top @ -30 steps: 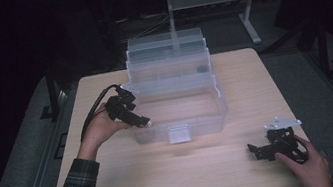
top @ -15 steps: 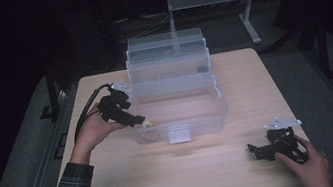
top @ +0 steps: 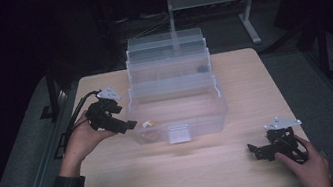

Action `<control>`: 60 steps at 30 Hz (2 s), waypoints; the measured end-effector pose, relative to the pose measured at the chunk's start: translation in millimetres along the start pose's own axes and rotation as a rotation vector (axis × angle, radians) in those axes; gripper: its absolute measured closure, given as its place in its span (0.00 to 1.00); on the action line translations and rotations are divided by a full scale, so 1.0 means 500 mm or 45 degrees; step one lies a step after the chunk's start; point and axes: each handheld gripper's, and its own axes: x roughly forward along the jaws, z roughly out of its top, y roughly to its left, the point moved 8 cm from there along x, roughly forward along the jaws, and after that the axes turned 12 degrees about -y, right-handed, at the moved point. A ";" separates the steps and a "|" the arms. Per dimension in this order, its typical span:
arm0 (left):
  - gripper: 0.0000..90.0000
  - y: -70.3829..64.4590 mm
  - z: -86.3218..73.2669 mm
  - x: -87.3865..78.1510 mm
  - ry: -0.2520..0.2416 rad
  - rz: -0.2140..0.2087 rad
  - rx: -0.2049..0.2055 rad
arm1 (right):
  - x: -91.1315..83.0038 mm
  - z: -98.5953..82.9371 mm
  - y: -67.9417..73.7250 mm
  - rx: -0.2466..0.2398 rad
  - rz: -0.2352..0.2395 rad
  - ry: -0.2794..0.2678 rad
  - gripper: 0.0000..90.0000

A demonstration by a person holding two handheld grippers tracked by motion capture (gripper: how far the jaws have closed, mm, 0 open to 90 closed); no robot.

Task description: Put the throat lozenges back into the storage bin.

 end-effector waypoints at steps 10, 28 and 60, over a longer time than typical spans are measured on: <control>0.20 -0.002 -0.041 -0.025 -0.027 0.036 -0.034 | 0.000 0.000 0.000 0.000 -0.001 0.000 0.00; 0.18 -0.023 -0.135 -0.033 -0.090 0.092 -0.084 | 0.000 0.000 0.000 0.000 0.000 0.001 0.00; 0.17 -0.050 -0.298 0.015 -0.094 0.196 -0.109 | 0.000 0.000 0.000 0.000 0.000 0.000 0.00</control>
